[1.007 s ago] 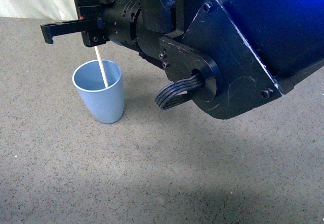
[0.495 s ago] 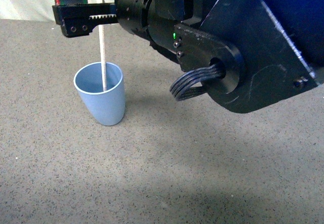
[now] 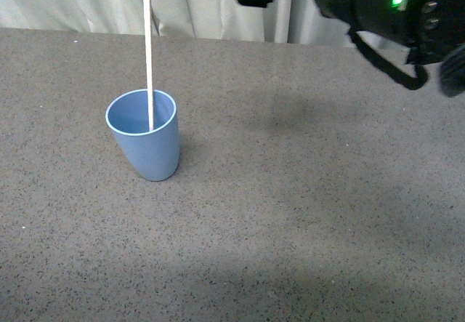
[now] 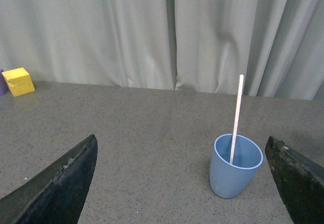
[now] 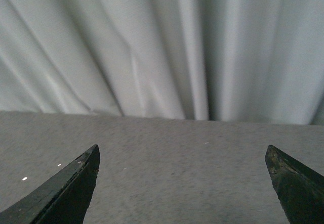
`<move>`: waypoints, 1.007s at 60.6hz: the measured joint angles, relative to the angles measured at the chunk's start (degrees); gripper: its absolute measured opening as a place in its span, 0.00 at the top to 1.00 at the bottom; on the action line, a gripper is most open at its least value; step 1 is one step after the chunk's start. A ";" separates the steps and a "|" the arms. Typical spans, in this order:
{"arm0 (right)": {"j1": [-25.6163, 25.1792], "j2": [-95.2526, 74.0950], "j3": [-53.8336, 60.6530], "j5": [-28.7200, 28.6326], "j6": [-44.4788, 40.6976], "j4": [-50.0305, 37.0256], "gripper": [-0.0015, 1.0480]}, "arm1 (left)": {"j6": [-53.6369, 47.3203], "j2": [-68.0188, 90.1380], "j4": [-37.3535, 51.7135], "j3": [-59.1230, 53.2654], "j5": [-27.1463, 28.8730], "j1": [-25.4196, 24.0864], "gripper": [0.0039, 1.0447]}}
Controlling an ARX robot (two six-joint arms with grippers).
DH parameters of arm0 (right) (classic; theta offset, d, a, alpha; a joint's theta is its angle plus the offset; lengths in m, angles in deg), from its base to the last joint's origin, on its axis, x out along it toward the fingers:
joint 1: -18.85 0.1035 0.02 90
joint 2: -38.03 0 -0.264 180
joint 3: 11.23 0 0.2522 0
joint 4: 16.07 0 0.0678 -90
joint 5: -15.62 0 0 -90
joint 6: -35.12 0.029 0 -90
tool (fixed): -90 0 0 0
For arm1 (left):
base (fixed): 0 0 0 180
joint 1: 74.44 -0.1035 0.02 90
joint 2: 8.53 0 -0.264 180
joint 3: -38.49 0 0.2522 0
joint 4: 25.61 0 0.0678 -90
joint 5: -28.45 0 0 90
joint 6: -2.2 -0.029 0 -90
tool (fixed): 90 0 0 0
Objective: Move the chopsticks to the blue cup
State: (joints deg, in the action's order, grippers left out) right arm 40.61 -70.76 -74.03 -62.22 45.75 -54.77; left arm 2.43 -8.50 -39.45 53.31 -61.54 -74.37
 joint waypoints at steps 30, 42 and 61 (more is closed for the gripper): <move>-13.68 23.08 31.45 -4.33 -10.27 -14.67 0.77 | 0.00 0.00 0.00 0.00 0.00 0.00 0.06; -15.80 31.89 37.64 -6.29 -10.62 -12.15 0.99 | 0.02 0.00 0.00 0.00 0.00 0.00 0.06; -20.85 46.34 44.22 -11.78 -10.62 -4.04 0.99 | 0.00 0.00 0.00 0.00 0.00 0.00 0.06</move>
State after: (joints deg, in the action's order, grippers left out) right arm 19.76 -24.43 -29.81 -74.00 35.13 -58.82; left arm 2.43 -8.50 -39.45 53.31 -61.54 -74.37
